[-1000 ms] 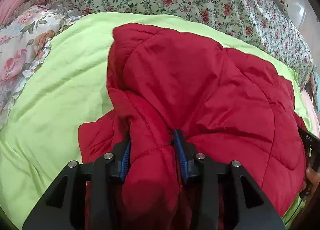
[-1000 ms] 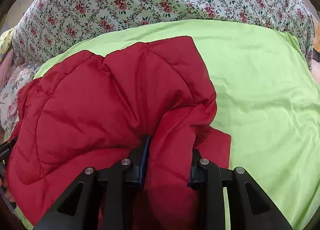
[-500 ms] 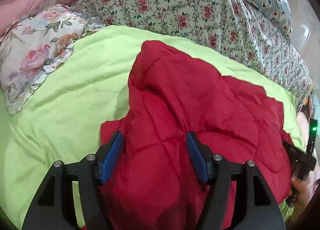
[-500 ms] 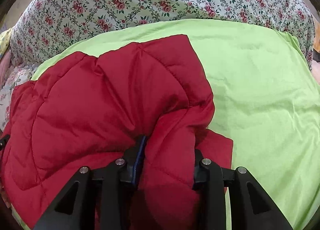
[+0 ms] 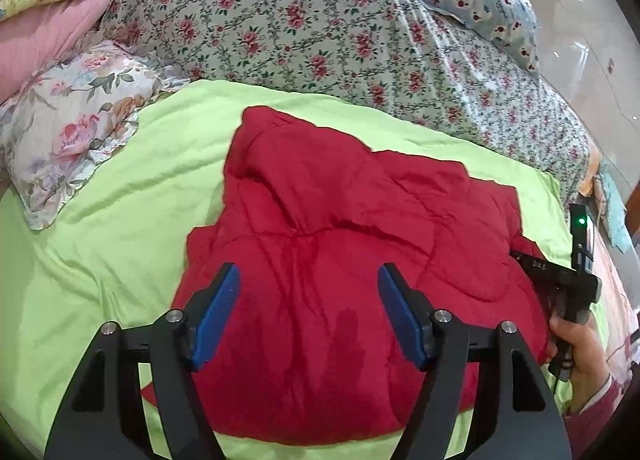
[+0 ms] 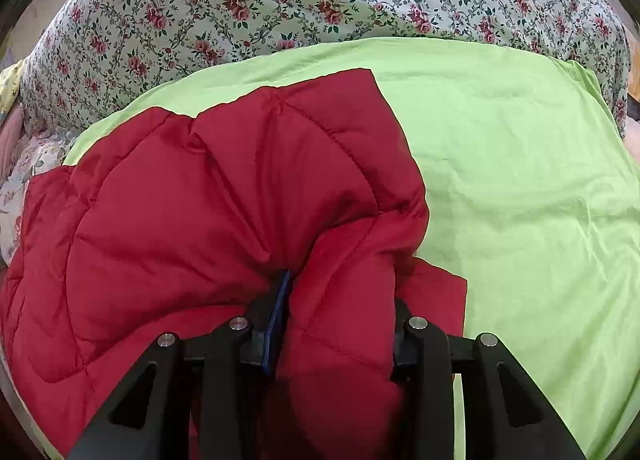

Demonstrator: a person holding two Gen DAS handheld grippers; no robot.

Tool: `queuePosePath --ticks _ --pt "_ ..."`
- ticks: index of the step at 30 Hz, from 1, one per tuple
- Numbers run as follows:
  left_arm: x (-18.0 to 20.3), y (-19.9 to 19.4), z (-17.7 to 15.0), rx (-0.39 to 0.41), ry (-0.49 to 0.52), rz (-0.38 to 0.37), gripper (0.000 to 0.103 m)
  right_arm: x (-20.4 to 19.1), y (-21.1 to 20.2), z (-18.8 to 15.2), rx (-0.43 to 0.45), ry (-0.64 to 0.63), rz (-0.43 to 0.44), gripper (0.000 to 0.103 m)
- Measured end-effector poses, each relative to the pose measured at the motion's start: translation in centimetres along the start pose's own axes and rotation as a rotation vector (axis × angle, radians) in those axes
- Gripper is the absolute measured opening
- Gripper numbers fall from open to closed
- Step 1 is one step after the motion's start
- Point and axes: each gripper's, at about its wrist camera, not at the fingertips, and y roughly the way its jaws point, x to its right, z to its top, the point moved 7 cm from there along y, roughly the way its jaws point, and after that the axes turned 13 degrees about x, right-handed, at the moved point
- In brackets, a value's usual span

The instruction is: Fold large clothes

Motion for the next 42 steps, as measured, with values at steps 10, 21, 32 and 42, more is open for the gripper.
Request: queuePosePath --ticks 10,21,32,42 --pt "1.2 -0.3 -2.0 -0.040 0.004 -0.033 0.071 2.1 -5.8 0.1 0.120 0.097 0.049 0.081" --pt "1.5 -0.6 -3.8 -0.066 0.017 -0.049 0.071 -1.4 -11.4 -2.6 0.145 0.021 0.149 0.081" --pt "3.1 -2.6 -5.8 -0.082 0.042 -0.077 0.071 -5.5 -14.1 -7.4 0.108 -0.099 0.175 0.081" --pt "7.2 -3.2 -6.6 -0.087 0.144 -0.102 0.082 -9.8 -14.2 -8.7 0.117 -0.197 0.194 0.081"
